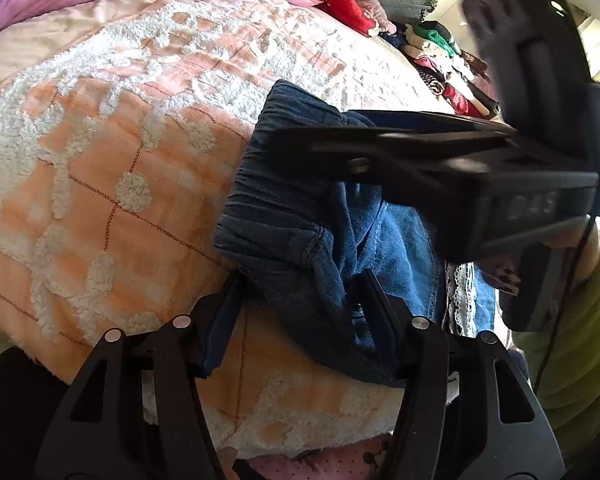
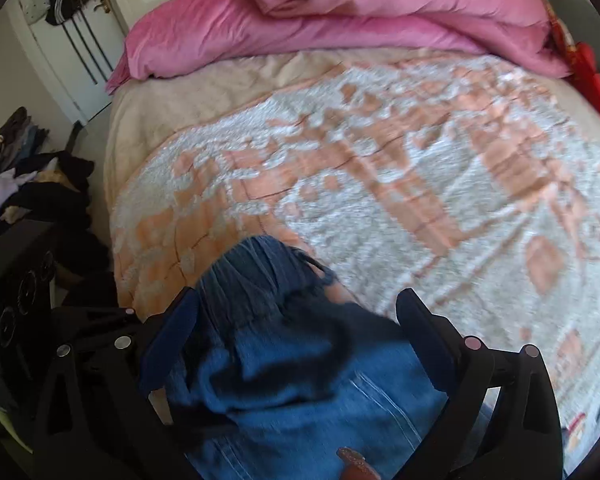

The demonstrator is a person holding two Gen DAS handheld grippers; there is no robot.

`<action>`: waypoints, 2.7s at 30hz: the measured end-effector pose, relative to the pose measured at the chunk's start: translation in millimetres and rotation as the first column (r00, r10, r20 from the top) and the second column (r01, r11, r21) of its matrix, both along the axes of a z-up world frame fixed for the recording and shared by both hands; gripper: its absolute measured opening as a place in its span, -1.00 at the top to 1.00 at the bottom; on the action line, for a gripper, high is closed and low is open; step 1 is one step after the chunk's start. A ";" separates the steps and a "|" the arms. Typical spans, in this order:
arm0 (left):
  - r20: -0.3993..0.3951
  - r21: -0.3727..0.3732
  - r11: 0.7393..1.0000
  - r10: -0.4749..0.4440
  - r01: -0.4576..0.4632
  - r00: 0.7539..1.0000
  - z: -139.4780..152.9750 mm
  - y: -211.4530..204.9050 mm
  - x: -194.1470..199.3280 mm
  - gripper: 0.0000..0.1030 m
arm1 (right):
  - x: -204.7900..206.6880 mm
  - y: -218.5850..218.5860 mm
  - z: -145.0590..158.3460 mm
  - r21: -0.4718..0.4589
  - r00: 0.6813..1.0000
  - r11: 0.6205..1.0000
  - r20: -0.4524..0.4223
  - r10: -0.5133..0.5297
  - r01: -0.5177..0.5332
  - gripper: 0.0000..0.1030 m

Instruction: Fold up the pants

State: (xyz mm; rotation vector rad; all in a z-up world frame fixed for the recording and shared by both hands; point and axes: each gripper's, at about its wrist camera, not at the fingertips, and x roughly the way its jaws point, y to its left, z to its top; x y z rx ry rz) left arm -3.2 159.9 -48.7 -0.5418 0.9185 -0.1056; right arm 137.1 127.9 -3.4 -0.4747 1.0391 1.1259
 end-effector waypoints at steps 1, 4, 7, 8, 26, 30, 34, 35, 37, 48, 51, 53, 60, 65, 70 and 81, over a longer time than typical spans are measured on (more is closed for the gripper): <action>-0.001 0.000 1.000 0.000 0.000 1.000 -0.2 -0.1 -0.1 0.01 | -0.3 2.2 -3.3 -0.003 1.000 1.000 -0.014 0.012 -0.012 -0.89; -0.002 0.001 1.000 -0.001 0.001 1.000 -0.8 -0.1 -0.1 0.01 | -3.6 5.2 -10.9 0.005 0.998 0.999 -0.051 0.044 -0.044 -0.41; -0.002 -0.002 1.000 -0.001 0.001 1.000 -1.3 -0.2 -0.2 0.01 | -6.8 1.5 -9.4 0.034 0.997 0.998 -0.045 0.057 -0.056 -0.08; -0.001 -0.004 1.000 -0.001 0.001 1.000 -1.0 -0.4 -0.2 0.01 | -4.6 -3.4 -6.8 0.058 0.997 0.997 -0.061 0.047 -0.043 0.03; 0.036 -0.168 0.980 -0.101 0.105 0.994 20.1 -41.5 14.7 -0.60 | 2.4 -147.5 68.4 0.393 0.993 0.917 -0.112 -0.022 0.064 0.31; 0.073 -0.196 0.965 -0.165 0.176 0.984 32.4 -68.7 20.9 -0.07 | 2.5 -176.5 76.1 0.425 0.994 0.901 -0.098 -0.050 0.087 0.29; 0.120 -0.159 0.957 -0.226 0.243 0.967 48.7 -100.2 20.9 -0.07 | 2.9 -215.7 81.7 0.458 0.990 0.879 -0.091 -0.107 0.136 0.02; 0.131 -0.150 0.952 -0.247 0.265 0.960 51.1 -107.6 19.8 -0.07 | 3.3 -230.7 81.5 0.468 0.986 0.868 -0.095 -0.138 0.166 -0.19; 0.146 -0.109 0.941 -0.304 0.320 0.942 56.1 -129.8 18.6 -0.07 | 3.0 -256.1 77.2 0.459 0.971 0.856 -0.084 -0.225 0.238 -0.41; 0.023 0.050 0.878 -0.478 0.476 0.878 25.5 -199.0 10.7 -0.15 | -10.4 -337.3 7.2 0.304 0.831 0.774 -0.240 -0.502 0.556 -0.76; 0.014 0.063 0.876 -0.480 0.479 0.877 23.2 -197.4 12.1 -0.17 | -8.2 -326.8 -2.0 0.275 0.825 0.780 -0.257 -0.503 0.562 -0.78; 0.010 0.065 0.876 -0.480 0.479 0.877 24.3 -197.1 15.7 -0.18 | -7.3 -311.8 -10.6 0.238 0.825 0.794 -0.251 -0.507 0.560 -0.72; 0.016 0.078 0.867 -0.495 0.492 0.869 26.9 -203.9 8.7 -0.25 | -33.2 -322.4 15.2 0.328 0.865 0.801 -0.226 -0.448 0.501 0.26; 0.002 0.058 0.862 -0.505 0.504 0.863 20.3 -207.5 10.2 -0.25 | -29.3 -328.3 -14.3 0.196 0.831 0.809 -0.195 -0.521 0.554 0.16; 0.017 0.074 0.861 -0.505 0.503 0.863 29.0 -203.7 4.1 -0.25 | -29.8 -339.5 0.0 0.231 0.823 0.790 -0.176 -0.540 0.568 -0.25; -0.054 0.200 0.856 -0.476 0.477 0.878 24.1 -203.5 6.9 0.83 | 7.4 -274.1 36.4 0.181 0.910 0.896 0.009 -0.414 0.406 -0.07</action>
